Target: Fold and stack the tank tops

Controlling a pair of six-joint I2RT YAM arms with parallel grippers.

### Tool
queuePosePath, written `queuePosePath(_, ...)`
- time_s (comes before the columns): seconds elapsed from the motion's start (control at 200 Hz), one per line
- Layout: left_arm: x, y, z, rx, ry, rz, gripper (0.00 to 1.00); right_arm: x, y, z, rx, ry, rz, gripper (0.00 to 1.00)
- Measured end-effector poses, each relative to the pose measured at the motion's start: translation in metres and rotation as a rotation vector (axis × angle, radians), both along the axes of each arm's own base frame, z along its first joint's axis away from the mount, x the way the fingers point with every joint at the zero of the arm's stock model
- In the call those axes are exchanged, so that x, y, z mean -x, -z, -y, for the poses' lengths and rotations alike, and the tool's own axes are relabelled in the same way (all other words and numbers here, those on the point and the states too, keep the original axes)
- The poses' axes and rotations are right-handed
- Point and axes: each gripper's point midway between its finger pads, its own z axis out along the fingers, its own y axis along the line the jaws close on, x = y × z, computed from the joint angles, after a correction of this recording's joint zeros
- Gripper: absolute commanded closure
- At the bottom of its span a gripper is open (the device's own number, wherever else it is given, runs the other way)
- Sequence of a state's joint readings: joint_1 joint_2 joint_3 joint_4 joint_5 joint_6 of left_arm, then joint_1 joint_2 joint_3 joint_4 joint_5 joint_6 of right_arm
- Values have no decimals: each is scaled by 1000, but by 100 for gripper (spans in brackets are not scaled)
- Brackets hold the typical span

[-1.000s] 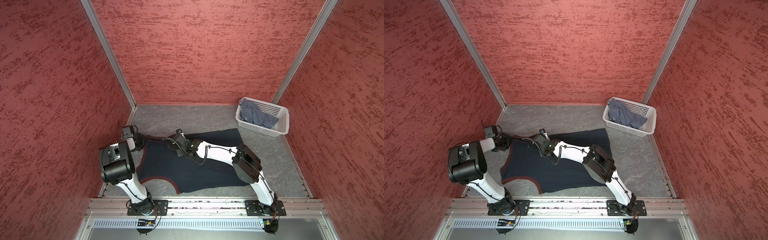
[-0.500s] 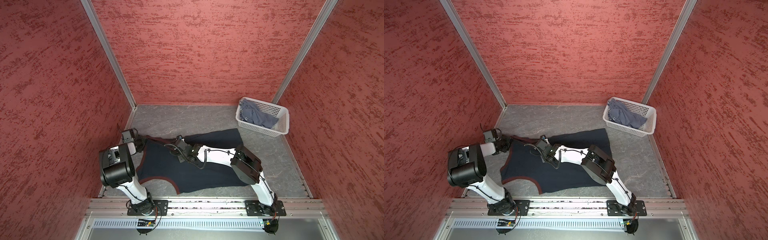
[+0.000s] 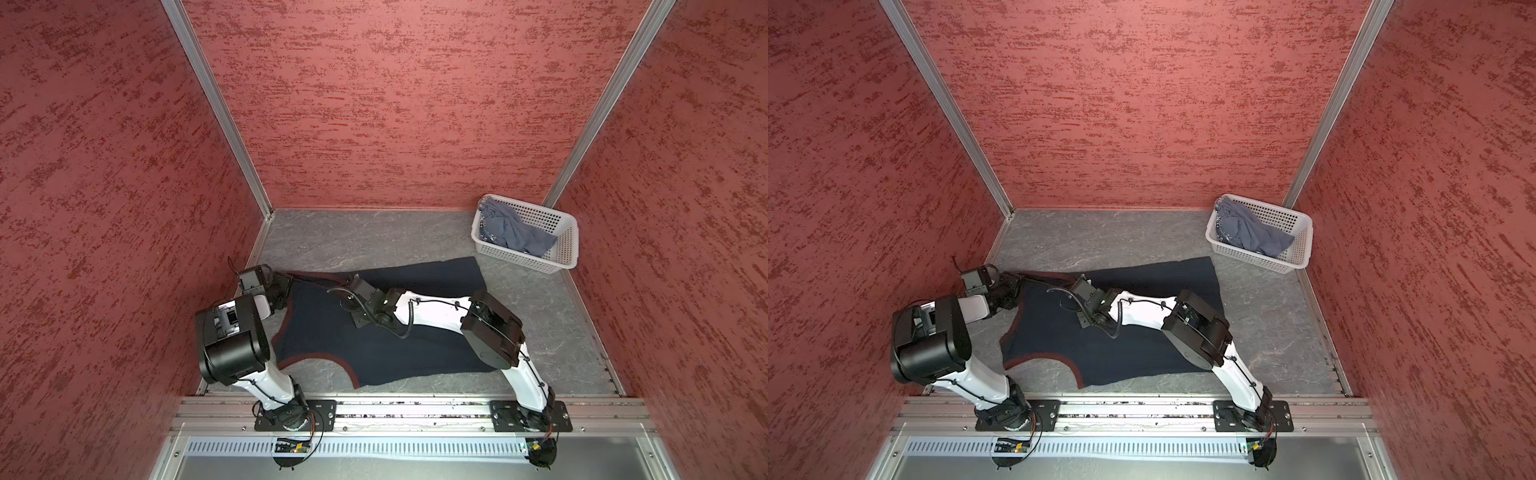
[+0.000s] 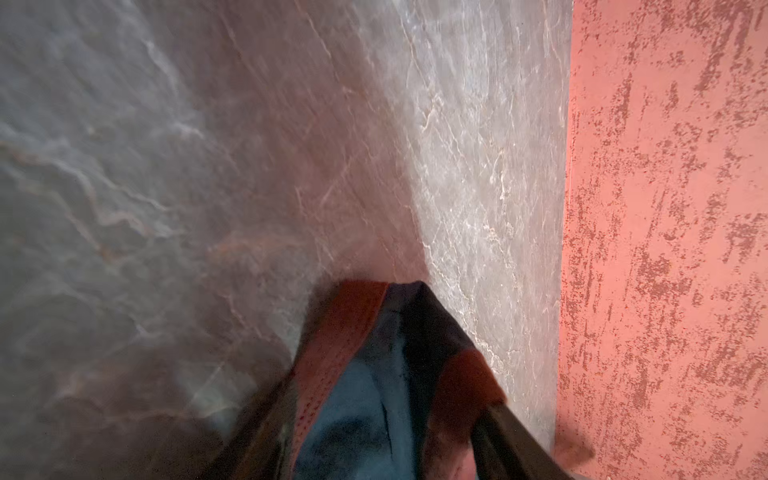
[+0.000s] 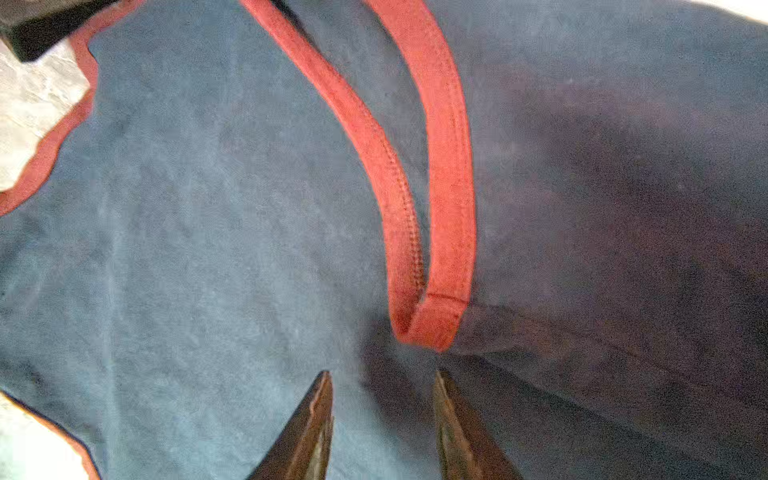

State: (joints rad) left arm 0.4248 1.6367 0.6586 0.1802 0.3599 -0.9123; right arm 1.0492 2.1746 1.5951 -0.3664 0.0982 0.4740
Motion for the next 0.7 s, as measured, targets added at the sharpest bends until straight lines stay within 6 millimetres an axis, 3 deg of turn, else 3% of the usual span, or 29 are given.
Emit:
queuePosePath(0.24, -4, -1, 4, 5, 25, -23, 32, -9, -7, 9, -17, 29, 7, 58)
queuePosePath(0.461, -4, 0, 26, -13, 100, -56, 29, -21, -16, 25, -41, 79, 8, 57)
queuePosePath(0.551, 6, -1, 32, -21, 97, -72, 27, -24, -17, 26, -48, 89, 9, 56)
queuePosePath(0.701, 44, 0, 36, -39, 42, -140, 27, -26, -17, 26, -54, 94, 10, 56)
